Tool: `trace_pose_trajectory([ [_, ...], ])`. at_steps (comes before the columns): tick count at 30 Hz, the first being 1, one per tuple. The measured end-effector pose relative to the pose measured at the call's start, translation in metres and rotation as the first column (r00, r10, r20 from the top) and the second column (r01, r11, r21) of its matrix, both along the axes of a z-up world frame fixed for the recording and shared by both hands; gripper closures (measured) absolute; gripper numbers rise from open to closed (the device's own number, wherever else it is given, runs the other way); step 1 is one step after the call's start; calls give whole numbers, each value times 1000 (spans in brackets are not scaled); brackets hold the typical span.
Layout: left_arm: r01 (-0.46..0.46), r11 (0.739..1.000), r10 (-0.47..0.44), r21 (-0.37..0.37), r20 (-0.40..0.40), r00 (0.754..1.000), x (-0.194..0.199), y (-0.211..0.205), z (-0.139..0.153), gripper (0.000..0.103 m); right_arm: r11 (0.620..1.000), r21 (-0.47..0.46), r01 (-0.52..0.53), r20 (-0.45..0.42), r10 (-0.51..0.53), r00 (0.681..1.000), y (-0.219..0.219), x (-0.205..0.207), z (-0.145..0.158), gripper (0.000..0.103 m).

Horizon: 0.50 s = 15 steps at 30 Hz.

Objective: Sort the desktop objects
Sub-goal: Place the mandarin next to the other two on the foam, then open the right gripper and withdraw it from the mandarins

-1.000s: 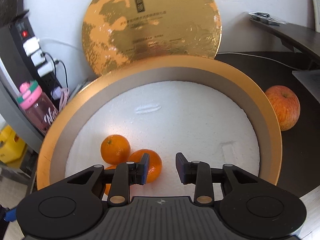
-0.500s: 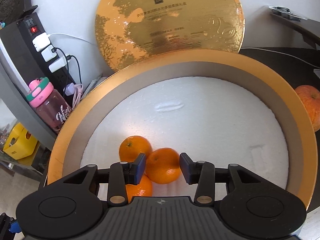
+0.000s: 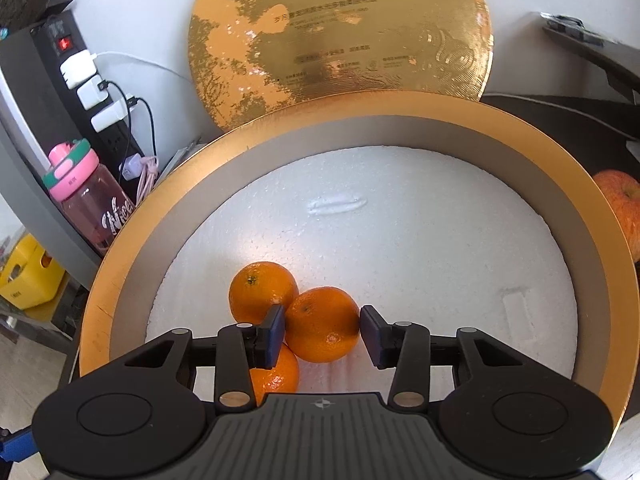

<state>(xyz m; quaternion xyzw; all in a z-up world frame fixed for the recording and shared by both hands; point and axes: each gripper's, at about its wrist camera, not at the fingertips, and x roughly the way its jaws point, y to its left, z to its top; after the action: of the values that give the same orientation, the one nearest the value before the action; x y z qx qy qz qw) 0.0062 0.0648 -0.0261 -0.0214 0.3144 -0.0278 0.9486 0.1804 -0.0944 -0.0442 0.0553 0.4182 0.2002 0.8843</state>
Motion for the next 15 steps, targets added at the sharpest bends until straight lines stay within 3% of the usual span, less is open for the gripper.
trace_pose_trajectory([
  [6,4,1000,-4,-6,-1,1000,1,1,0,0,1000,29,7,-29,-7,1000,-11,0,-2,56],
  [9,5,1000,-5,3,3,1000,0,-1,1,0,999,30,36,-9,-36,999,-14,-2,1,37],
  [15,-2,1000,2,20,0,1000,1,-5,3,0,998,31,49,76,-51,996,-18,-17,15,28],
])
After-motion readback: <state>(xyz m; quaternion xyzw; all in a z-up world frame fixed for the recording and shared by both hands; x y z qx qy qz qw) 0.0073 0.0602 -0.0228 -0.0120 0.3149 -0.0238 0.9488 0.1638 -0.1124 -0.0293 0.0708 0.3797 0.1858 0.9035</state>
